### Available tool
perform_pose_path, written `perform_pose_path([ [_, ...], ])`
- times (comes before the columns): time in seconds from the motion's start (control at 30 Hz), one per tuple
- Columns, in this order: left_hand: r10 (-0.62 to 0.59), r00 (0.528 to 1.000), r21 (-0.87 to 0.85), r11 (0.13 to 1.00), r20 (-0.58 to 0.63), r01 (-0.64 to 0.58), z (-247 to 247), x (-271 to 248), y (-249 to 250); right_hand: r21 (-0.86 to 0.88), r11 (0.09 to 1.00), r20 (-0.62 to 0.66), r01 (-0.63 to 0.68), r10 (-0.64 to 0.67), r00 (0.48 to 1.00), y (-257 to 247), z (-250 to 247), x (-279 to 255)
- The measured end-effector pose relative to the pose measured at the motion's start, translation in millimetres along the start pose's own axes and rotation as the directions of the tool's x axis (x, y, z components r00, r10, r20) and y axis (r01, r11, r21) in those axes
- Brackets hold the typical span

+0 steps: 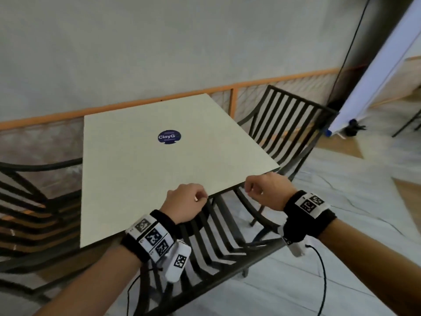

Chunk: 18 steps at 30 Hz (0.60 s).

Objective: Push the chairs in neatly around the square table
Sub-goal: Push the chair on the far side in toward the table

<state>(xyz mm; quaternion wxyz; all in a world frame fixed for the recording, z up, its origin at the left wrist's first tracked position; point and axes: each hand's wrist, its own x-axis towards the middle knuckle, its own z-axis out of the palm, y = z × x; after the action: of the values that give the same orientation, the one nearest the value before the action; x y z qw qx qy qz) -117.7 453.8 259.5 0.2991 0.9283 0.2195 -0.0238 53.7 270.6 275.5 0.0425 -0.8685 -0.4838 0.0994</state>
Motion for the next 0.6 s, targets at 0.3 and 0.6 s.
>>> perform_pose_path([
  [0.3,0.201,0.976,-0.077,0.978,0.087,-0.194,84.2,152.5,168.9,-0.18,0.964,0.151,-0.197,0.225,0.963,236.1,-17.2,42.5],
  [0.6,0.07,0.966,-0.174,0.984,0.251,-0.027,185.3,334.8,233.3,-0.247,0.93,0.308,-0.274,0.343,0.887,409.4,1.4,130.4],
])
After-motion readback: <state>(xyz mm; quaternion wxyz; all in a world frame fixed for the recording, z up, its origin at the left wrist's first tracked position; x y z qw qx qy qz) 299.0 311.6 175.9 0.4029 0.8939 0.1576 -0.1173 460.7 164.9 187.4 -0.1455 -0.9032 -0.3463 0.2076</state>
